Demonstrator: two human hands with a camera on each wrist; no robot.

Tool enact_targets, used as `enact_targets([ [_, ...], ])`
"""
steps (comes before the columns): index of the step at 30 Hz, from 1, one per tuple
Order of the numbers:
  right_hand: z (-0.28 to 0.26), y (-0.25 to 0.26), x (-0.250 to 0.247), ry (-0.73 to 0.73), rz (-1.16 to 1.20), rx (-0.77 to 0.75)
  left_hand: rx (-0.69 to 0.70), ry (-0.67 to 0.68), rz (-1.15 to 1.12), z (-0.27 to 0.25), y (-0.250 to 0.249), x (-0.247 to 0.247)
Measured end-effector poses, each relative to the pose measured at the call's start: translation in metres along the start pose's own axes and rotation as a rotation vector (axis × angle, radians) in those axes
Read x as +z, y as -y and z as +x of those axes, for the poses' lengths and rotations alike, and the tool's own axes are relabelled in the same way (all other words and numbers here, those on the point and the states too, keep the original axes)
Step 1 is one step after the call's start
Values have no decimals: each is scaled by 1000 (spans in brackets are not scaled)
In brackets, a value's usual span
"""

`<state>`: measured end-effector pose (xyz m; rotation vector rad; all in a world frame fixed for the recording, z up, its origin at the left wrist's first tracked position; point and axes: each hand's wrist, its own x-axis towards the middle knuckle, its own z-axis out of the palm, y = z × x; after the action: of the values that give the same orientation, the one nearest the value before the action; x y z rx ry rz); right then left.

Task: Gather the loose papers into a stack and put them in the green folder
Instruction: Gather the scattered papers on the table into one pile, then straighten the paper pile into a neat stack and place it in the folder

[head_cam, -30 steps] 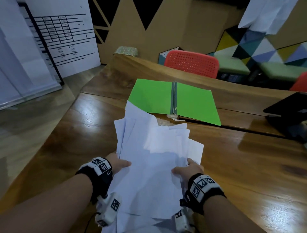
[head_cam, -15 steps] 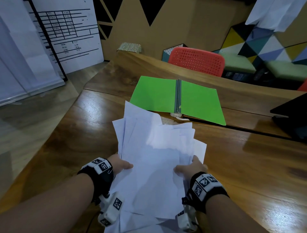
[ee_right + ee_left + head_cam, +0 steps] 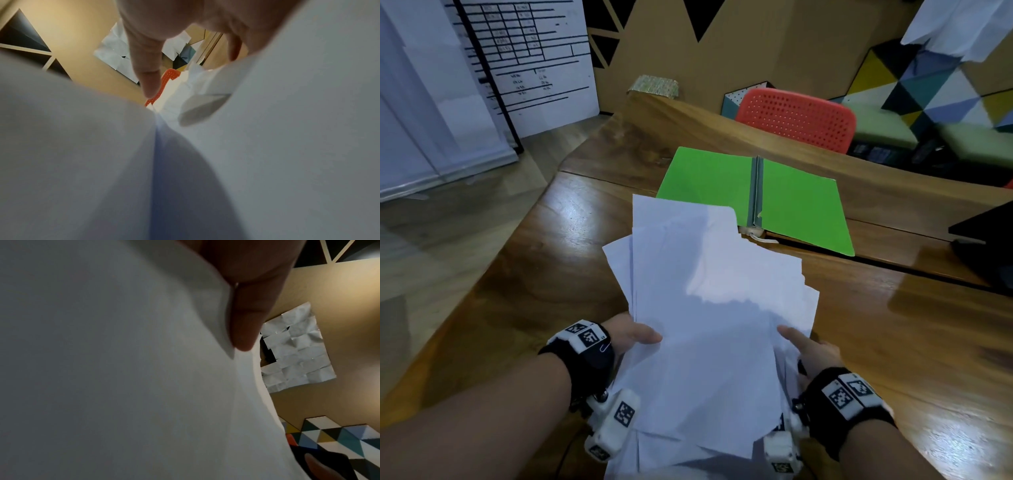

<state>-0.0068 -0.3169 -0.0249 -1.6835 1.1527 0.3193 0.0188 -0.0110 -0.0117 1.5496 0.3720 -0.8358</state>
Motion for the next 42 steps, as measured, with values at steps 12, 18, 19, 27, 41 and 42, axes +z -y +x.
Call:
enact_targets([
  [12,-18,12,11,286,105,-281,30,-31,295,-2,-10,1],
  [18,-62,13,-37,801,470,-189,60,145,-2,-25,-18,-20],
  [19,-66,14,-31,781,400,-206,28,201,-16,-22,-18,-16],
  [27,-60,36,1,445,324,-381,11,-138,-86,-15,-13,12],
  [41,-121,98,-34,318,502,-955,596,-509,-21,-53,-100,11],
  [42,-121,98,-29,338,509,-975,641,-502,-13,-55,-99,11],
])
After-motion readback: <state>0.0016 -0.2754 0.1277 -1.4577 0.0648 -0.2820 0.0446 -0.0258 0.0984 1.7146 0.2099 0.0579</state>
